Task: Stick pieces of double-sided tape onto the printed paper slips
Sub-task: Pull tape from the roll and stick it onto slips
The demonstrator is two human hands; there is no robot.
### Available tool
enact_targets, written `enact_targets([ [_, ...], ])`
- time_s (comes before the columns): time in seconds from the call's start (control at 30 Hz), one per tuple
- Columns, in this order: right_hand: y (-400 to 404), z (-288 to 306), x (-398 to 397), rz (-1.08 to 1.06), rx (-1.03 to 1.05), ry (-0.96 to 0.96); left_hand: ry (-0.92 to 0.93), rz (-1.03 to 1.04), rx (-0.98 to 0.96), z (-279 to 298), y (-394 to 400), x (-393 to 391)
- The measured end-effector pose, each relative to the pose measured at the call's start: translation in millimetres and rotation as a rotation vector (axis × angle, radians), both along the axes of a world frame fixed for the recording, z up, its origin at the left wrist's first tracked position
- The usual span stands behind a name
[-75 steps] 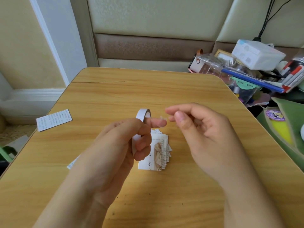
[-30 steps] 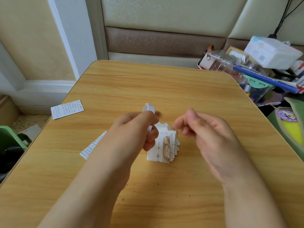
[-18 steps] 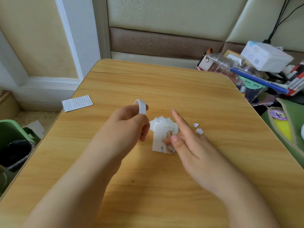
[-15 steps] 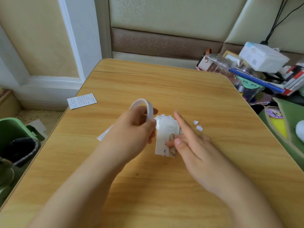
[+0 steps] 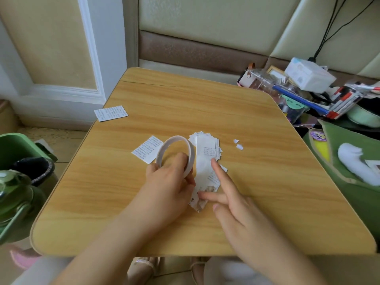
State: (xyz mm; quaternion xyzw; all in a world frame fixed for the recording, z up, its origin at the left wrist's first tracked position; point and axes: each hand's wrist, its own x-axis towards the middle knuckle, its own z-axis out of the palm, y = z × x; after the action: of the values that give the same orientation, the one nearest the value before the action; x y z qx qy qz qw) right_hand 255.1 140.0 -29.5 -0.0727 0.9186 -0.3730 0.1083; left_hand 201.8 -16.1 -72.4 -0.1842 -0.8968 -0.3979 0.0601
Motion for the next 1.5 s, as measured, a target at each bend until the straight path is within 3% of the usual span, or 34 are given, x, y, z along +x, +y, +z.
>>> enact_targets([
  [0.13,8.5,-2.8,-13.6,-0.251,-0.326,-0.033,-0.023,0.004,-0.064,-3.8,-2.1,-0.6],
  [0.2,12.5,-0.2,-23.8,-0.379,-0.498,-0.188,-0.043,0.006,-0.051,-3.0,-3.5,-0.6],
  [0.3,12.2,5.2,-36.6,-0.359,-0.593,-0.414,-0.047,0.021,-0.046,-1.5,-4.8,-0.9],
  [0.6,3.0,-3.4,-47.2,-0.289,-0.395,-0.503,-0.055,0.028,-0.077,-1.1,-5.5,-0.7],
  [1.13,4.2,-12.0,-46.7,-0.16,-0.113,-0.303,0.012,0.122,-0.077,-6.2,6.4,-2.2],
  [1.5,5.5,-18.0,-33.8,-0.064,0.204,0.092,-0.019,0.126,-0.099,-6.3,5.2,-3.6],
])
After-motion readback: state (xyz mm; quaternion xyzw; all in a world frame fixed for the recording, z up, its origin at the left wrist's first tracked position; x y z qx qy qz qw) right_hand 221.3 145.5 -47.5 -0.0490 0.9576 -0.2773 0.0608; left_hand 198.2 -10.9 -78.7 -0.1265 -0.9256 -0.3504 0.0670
